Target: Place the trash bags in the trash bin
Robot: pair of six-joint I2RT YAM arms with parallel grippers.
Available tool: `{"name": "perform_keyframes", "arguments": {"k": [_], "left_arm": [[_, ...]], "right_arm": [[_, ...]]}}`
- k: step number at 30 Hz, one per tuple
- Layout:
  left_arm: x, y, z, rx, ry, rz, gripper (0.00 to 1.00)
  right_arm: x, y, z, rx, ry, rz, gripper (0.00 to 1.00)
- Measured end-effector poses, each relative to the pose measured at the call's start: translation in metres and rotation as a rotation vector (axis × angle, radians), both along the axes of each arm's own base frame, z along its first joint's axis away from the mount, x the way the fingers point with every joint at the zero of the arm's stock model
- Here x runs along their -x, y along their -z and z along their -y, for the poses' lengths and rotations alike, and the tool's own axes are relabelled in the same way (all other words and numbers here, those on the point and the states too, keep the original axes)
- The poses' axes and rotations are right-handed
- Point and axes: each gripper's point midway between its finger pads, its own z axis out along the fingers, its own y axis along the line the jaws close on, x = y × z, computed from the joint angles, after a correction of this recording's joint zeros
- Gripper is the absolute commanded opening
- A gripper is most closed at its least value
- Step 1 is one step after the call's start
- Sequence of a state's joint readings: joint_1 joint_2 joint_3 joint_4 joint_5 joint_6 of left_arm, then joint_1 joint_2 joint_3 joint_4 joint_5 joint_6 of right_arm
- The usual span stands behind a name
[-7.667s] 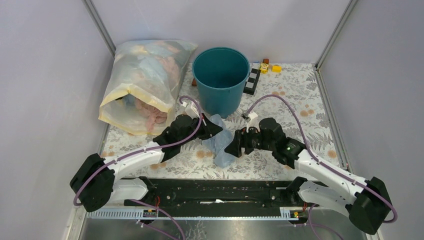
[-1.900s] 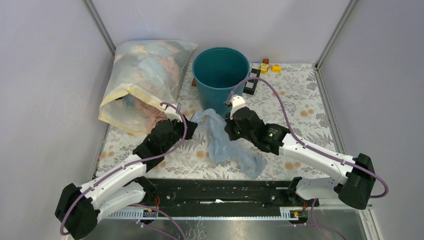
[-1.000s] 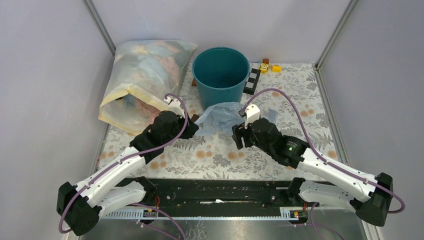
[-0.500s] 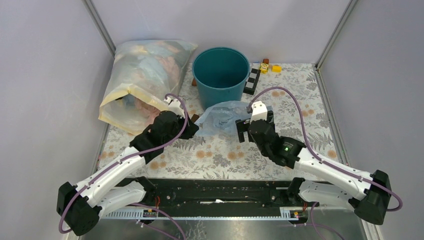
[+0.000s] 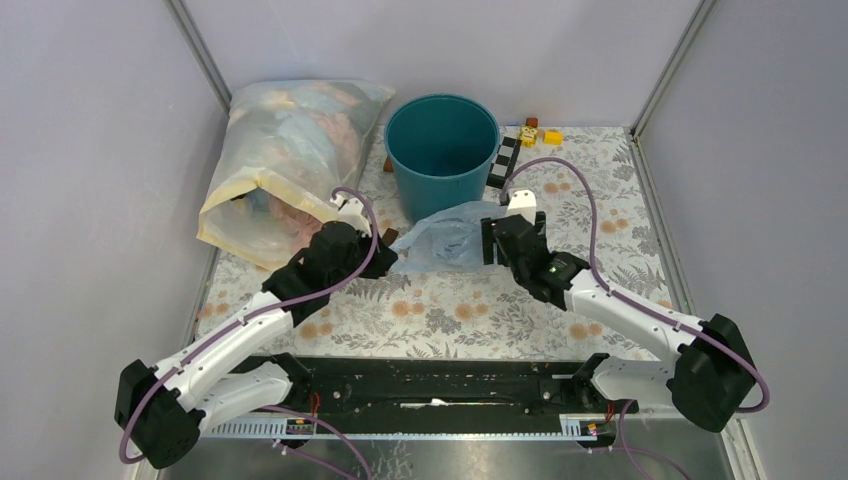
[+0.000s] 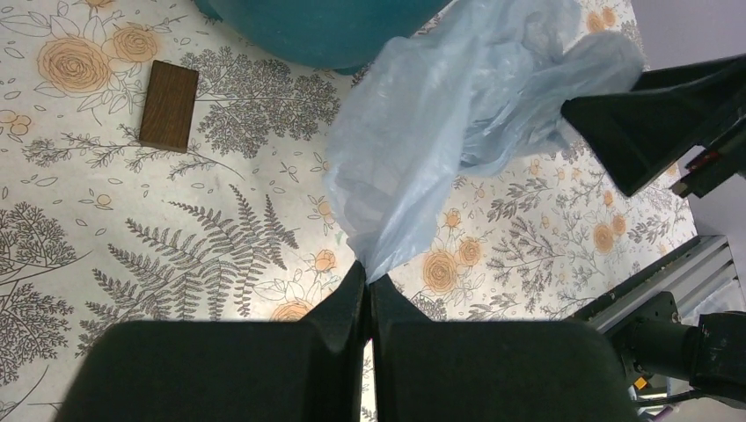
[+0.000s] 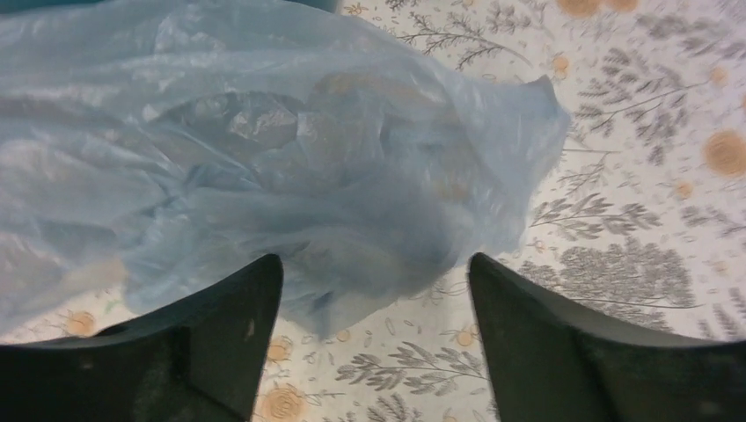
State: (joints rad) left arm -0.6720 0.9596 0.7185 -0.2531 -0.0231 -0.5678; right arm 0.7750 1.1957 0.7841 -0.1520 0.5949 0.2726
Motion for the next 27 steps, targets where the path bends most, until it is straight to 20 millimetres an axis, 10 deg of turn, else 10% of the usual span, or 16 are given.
{"name": "perform_keyframes", "arguments": {"k": [3, 7, 11, 20, 27], "left_arm": [[-0.001, 0.0, -0.001, 0.0, -0.005, 0.004, 0.0], [-0.001, 0.004, 0.0, 0.003, -0.006, 0.008, 0.0], [-0.002, 0.014, -0.002, -0.009, -0.013, -0.007, 0.0], [-0.024, 0.035, -0.032, 0.007, -0.145, -0.063, 0.0], [-0.025, 0.09, -0.052, 0.025, -0.208, -0.216, 0.01]], "right_arm": [[-0.006, 0.003, -0.001, -0.06, -0.015, -0.031, 0.23], [0.001, -0.003, -0.023, -0.157, -0.118, -0.053, 0.0], [0.014, -0.031, -0.025, -0.22, -0.159, -0.036, 0.0], [0.039, -0.185, 0.004, -0.42, -0.133, 0.209, 0.0], [0.051, -0.223, 0.053, -0.438, 0.042, 0.311, 0.0]]}}
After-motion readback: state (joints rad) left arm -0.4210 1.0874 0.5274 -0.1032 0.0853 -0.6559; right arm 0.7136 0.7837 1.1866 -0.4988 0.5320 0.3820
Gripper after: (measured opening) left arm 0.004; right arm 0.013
